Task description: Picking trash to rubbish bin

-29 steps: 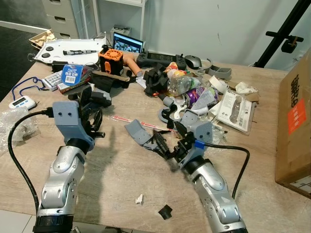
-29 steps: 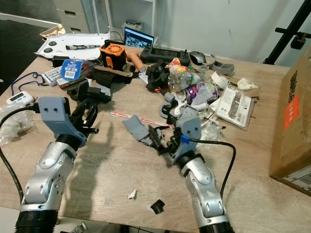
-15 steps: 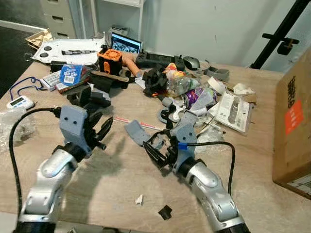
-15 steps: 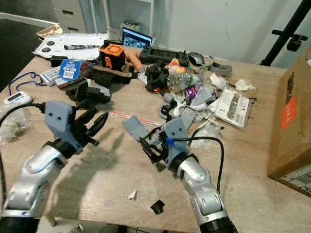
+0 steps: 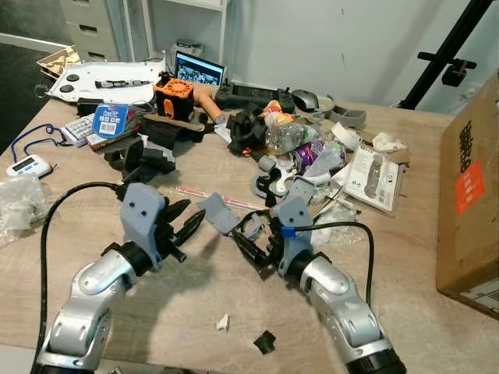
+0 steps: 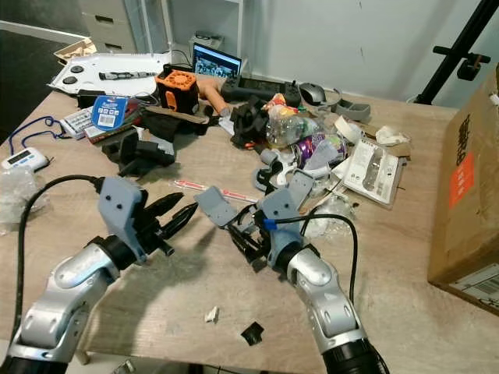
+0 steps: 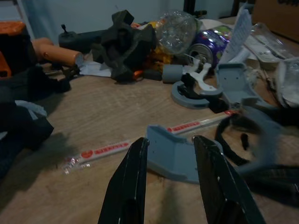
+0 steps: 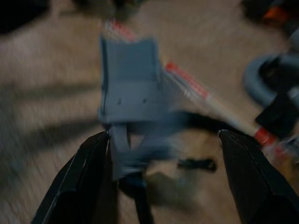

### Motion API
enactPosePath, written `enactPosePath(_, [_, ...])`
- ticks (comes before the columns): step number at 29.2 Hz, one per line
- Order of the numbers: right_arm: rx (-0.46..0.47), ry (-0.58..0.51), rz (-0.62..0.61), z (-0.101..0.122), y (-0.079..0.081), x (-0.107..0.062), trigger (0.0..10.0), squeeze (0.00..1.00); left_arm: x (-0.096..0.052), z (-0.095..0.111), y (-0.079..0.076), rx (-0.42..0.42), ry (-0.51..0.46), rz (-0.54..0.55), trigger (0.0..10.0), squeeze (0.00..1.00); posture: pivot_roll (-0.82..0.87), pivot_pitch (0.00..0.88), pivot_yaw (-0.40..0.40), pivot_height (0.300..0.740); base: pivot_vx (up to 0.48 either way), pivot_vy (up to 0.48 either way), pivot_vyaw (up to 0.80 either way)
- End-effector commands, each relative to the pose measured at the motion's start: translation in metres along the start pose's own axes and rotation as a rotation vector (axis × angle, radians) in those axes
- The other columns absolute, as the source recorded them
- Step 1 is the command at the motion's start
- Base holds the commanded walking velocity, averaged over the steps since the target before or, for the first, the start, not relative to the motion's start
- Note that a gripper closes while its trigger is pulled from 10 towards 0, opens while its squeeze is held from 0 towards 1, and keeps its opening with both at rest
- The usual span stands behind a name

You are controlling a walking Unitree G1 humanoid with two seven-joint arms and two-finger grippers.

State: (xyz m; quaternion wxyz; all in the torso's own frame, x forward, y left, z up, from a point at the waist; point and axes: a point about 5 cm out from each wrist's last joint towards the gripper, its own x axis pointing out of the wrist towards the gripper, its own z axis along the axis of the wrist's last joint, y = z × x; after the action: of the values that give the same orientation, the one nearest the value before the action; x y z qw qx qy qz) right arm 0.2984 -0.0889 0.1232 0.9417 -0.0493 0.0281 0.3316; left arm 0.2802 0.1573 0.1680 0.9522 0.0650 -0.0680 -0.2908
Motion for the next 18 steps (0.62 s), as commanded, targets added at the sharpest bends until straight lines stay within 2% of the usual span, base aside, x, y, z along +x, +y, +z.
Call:
enactPosePath(1, [0.004,0.052,0.055,-0.01,0.006,-0.001,6.9,0.0,0.001,-0.006,-0.004,0.01,0.024,-0.007,10.0,0.0,0.03,0.218,-0.06,0.74,0.0,0.0,0.0])
enactPosePath(2, [-0.002,0.057,0.081,-0.01,0.008,-0.002,4.9,0.0,0.001,-0.007,-0.004,0.016,0.028,-0.011,10.0,0.0,0.03,0.218,-0.06,0.74,0.0,0.0,0.0])
enactPosePath(3, [-0.002,0.057,0.081,-0.01,0.008,-0.002,4.9,0.0,0.001,-0.007,-0.004,0.016,0.028,-0.011,10.0,0.0,0.03,0.218,-0.06,0.74,0.0,0.0,0.0])
enactPosePath(4, [0.01,0.051,0.097,-0.009,0.009,-0.002,0.0,0.0,0.003,-0.005,-0.005,0.014,0.023,-0.018,10.0,0.0,0.03,0.186,-0.06,0.74,0.0,0.0,0.0])
enactPosePath(8, [-0.01,0.05,0.089,-0.009,0.006,-0.001,0.0,0.0,0.01,-0.003,-0.004,0.03,0.006,0.014,10.0,0.0,0.03,0.207,-0.06,0.74,0.0,0.0,0.0])
enactPosePath(13, [-0.007,0.031,0.075,-0.006,0.004,-0.001,0.0,0.0,0.014,-0.001,-0.008,0.022,-0.009,0.022,10.0,0.0,0.03,0.188,-0.061,0.74,0.0,0.0,0.0])
enactPosePath(14, [-0.006,0.022,0.072,-0.004,0.003,-0.001,0.0,0.0,0.015,-0.001,-0.01,0.02,-0.018,0.021,10.0,0.0,0.02,0.213,-0.067,0.74,0.0,0.0,0.0])
enactPosePath(16, [-0.001,0.006,0.07,-0.001,0.004,-0.002,0.0,0.0,0.016,0.0,-0.012,0.01,-0.028,0.027,10.0,0.0,0.02,0.197,-0.069,0.74,0.0,0.0,0.0])
enactPosePath(18, [0.007,-0.06,0.067,0.011,0.003,-0.001,0.0,0.0,0.018,0.0,-0.013,-0.001,-0.043,0.043,10.0,0.0,0.02,0.194,-0.076,0.74,0.0,0.0,0.0])
